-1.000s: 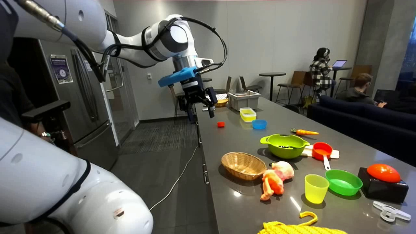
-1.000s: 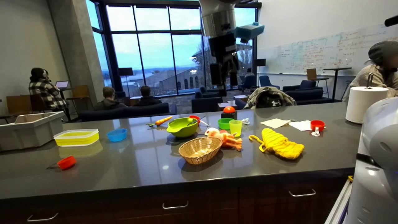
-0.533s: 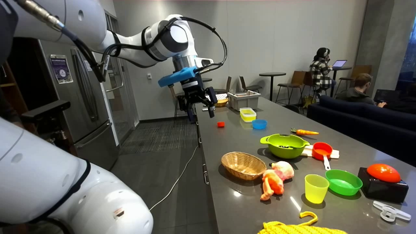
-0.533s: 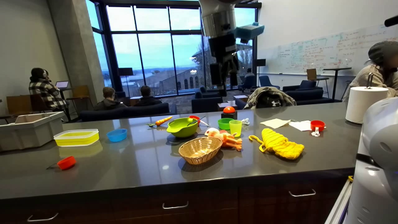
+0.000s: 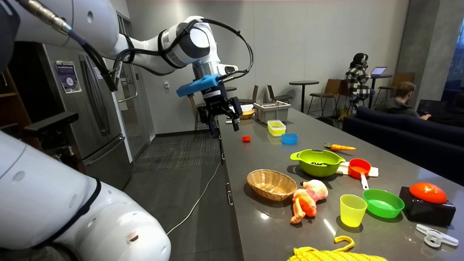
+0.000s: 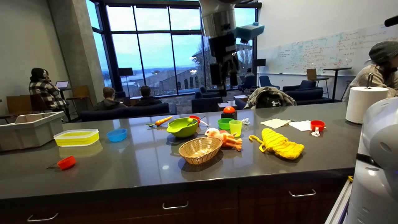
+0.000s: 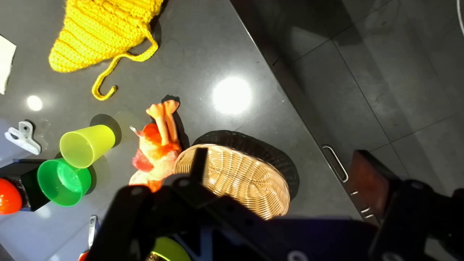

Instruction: Put the white object into the green bowl

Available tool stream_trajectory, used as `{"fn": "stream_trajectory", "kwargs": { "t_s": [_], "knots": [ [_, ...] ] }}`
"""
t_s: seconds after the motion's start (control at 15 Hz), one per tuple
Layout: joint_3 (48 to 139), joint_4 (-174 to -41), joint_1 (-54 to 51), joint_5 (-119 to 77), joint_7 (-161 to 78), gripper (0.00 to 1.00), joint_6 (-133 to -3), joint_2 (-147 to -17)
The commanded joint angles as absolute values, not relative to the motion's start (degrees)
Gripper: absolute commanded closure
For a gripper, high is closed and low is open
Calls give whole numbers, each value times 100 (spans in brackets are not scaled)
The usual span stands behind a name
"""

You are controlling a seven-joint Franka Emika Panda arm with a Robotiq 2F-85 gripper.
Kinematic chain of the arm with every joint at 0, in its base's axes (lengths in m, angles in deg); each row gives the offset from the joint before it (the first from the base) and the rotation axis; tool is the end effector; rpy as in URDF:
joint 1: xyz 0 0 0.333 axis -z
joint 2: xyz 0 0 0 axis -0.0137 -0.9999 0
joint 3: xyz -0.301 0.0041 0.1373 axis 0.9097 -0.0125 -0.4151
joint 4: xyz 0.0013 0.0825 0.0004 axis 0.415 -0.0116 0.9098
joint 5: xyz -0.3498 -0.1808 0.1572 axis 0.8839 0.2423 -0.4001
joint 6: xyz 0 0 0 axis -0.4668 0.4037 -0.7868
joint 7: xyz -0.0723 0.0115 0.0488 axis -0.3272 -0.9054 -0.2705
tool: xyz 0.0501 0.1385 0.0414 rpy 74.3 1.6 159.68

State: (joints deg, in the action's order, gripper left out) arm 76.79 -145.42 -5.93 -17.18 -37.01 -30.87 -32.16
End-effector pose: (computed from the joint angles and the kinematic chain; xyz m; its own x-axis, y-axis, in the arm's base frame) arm 0.3828 0.1171 0.5271 0.9585 0.2847 -0.0152 0.2801 -0.9303 0.2367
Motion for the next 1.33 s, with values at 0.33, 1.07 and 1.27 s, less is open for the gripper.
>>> {"fn": "stream_trajectory", "kwargs": {
  "t_s": [0.33,1.07,1.27],
  "knots": [
    [7789,-14548,-758,-1607,-3752,0,-3086,-3235],
    [8203,-14627,-594,-984,-3657,0,-3806,-3354],
    [8260,-14523,-353,-613,-3930,0,-4411,-3693]
  ]
}}
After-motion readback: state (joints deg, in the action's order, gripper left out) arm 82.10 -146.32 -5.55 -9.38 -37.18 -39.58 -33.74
